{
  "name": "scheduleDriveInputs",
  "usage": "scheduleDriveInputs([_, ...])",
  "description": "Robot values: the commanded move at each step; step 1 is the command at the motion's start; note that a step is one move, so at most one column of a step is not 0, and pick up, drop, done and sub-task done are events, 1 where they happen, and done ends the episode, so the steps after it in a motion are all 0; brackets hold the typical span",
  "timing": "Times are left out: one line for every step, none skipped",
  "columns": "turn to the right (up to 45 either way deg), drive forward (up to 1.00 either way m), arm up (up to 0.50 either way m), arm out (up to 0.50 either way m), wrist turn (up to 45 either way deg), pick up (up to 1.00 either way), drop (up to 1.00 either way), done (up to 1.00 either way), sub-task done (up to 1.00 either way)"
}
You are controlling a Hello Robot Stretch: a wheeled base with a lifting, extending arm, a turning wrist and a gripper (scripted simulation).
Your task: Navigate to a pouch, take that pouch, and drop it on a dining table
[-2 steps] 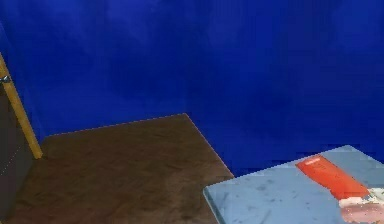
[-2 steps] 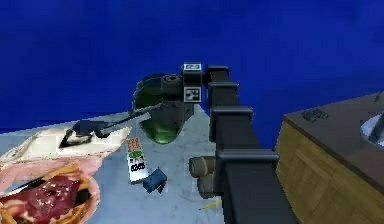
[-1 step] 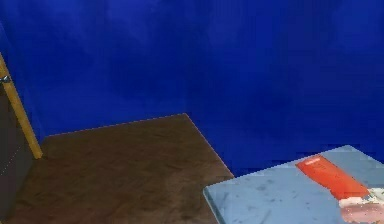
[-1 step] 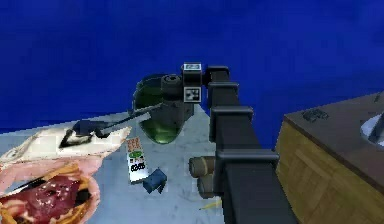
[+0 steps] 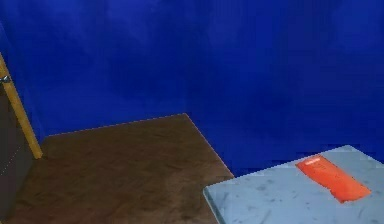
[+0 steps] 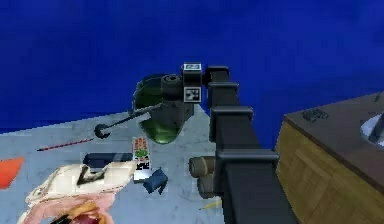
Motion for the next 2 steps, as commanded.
scheduleDriveInputs([0.0, 0.0, 0.0, -0.1, 0.0, 0.0, 0.0, 0.0, 0.0])
scheduleDriveInputs([0.0, 0.0, 0.0, 0.0, 0.0, 0.0, 0.0, 1.0, 0.0])
